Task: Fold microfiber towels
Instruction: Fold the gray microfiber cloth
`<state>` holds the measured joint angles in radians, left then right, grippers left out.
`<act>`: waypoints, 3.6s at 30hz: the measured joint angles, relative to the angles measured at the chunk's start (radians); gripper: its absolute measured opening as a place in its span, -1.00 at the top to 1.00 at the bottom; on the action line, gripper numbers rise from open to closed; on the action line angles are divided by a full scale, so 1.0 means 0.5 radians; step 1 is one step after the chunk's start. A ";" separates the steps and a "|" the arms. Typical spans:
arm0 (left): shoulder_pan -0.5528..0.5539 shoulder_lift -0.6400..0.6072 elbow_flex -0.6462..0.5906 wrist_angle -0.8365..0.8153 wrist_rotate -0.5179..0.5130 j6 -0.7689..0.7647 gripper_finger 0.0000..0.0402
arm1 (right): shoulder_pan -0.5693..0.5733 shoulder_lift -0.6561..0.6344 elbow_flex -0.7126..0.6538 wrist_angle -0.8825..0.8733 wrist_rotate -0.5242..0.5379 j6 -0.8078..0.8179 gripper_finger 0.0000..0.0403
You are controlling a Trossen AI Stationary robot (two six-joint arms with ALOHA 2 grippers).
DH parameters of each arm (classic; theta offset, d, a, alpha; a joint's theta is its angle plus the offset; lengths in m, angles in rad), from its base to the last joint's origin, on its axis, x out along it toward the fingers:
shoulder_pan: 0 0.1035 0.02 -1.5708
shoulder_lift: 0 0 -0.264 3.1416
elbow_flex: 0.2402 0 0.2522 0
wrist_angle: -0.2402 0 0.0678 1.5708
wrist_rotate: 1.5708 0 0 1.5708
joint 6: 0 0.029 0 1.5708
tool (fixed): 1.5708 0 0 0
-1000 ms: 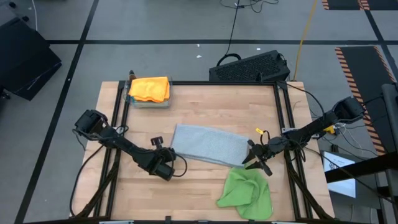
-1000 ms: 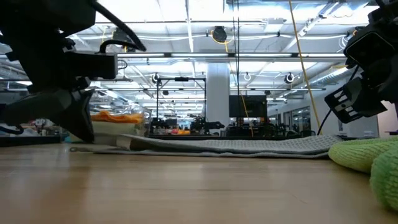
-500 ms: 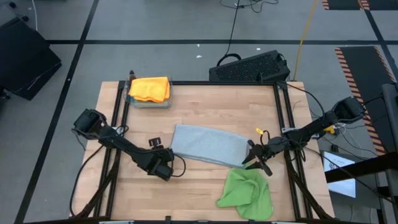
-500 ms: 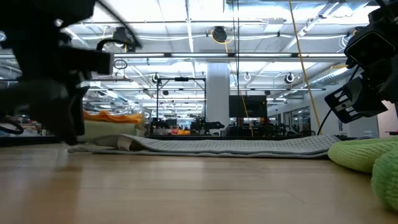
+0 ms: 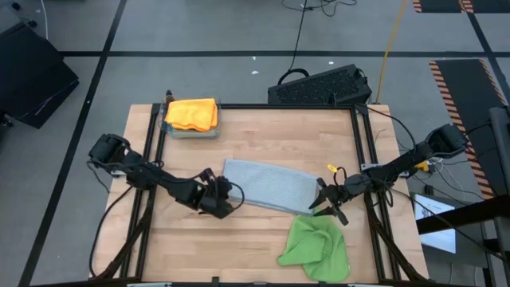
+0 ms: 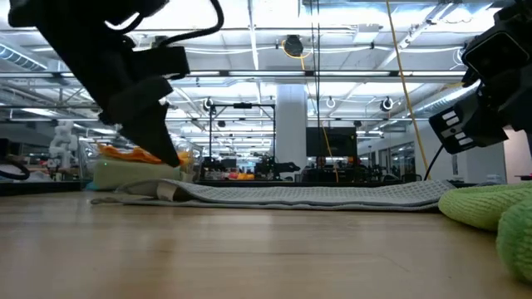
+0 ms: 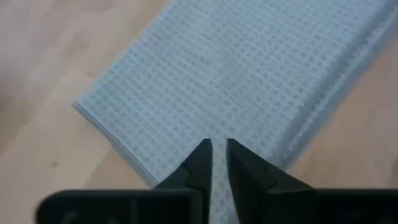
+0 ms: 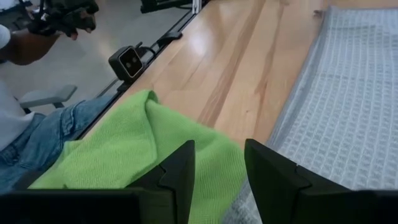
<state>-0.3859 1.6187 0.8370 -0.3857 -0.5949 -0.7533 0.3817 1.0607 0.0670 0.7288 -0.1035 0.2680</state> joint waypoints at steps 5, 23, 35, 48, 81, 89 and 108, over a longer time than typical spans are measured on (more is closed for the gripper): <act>-0.024 -0.004 -0.137 0.257 0.099 0.020 0.97 | 0.000 0.000 0.000 -0.026 -0.001 -0.013 0.36; 0.023 -0.165 -0.317 0.417 0.225 0.097 0.91 | -0.025 0.102 0.001 0.077 0.319 -0.179 0.55; 0.274 -0.065 -0.373 0.532 0.148 0.350 0.91 | -0.098 0.589 0.060 0.364 0.416 -0.089 0.97; 0.336 0.009 -0.385 0.512 0.301 0.448 0.91 | -0.098 0.906 0.036 0.365 0.319 0.121 1.00; -0.183 -0.389 -0.384 0.261 0.544 -1.523 0.10 | -0.092 0.407 0.053 0.251 0.258 -0.088 1.00; -0.110 -0.368 -0.384 0.055 0.600 -1.865 0.02 | -0.092 0.407 0.053 0.262 0.258 -0.273 1.00; -0.009 -0.312 -0.386 0.017 0.649 -1.317 0.00 | -0.092 0.407 0.053 0.247 0.258 -0.507 1.00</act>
<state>-0.3901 1.4628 0.6441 -0.3770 -0.2703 -1.4118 0.3355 1.2640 0.0937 0.8521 0.0254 0.0143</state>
